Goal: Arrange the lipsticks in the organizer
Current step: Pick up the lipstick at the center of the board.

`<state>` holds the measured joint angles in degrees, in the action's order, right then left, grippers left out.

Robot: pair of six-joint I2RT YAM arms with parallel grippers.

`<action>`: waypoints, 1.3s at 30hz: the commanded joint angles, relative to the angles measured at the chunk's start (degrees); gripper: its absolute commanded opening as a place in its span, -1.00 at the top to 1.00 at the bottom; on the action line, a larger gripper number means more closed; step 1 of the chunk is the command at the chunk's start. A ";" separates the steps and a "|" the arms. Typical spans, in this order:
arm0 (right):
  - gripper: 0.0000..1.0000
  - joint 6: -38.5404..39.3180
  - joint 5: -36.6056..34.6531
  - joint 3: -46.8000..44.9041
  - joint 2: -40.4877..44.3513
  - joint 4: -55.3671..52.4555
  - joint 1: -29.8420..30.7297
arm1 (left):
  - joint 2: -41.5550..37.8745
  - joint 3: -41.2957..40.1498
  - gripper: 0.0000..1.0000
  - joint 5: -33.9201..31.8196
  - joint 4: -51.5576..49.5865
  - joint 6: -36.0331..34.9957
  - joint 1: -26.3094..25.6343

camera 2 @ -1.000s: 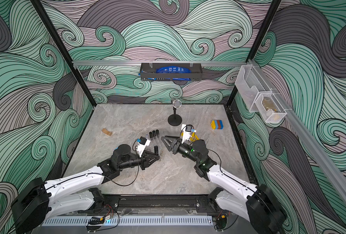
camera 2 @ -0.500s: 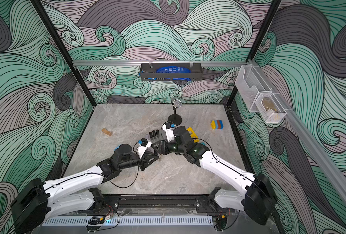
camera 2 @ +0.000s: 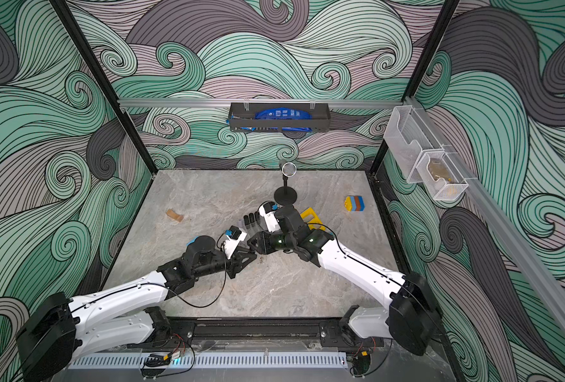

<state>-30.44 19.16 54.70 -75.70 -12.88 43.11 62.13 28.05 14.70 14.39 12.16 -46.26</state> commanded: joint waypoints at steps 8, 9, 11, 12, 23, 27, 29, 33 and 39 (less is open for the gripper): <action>0.22 -2.06 2.44 0.74 -2.72 1.32 0.29 | -1.16 3.01 1.00 -4.09 -2.43 -1.00 -0.06; 0.22 -2.00 2.05 0.76 -2.84 1.09 0.45 | -1.14 3.02 1.00 -4.58 -2.64 -1.00 -0.06; 0.21 -1.89 1.88 0.62 -3.03 1.10 0.47 | -1.04 3.27 1.00 -5.42 -3.42 -0.98 -0.06; 0.22 -1.84 1.91 0.51 -3.17 1.15 0.55 | -1.03 3.61 1.00 -5.94 -4.13 -0.93 -0.06; 0.59 -2.54 -0.15 0.20 -3.25 3.67 0.42 | -2.85 4.70 0.39 -7.44 -7.29 0.23 -0.12; 0.61 -3.13 -1.26 -0.49 -2.53 5.82 -1.52 | -6.94 5.87 -0.06 -12.53 -14.22 1.04 -0.06; 0.64 -3.71 -3.45 -1.95 -1.80 8.89 -4.48 | -9.51 6.00 -0.20 -23.10 -19.29 4.46 0.05; 0.67 -3.84 -19.73 -7.23 0.53 20.17 -6.24 | -11.41 8.55 -0.35 -34.49 -31.40 7.45 4.43; 0.74 5.94 -40.85 -12.65 -4.97 43.30 -2.95 | -11.77 8.42 -0.35 -31.44 -32.48 9.92 8.19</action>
<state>-29.78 -8.88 41.98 -77.38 15.79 39.07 50.89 35.22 -15.11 -14.46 20.08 -38.41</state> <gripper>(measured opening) 0.243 0.677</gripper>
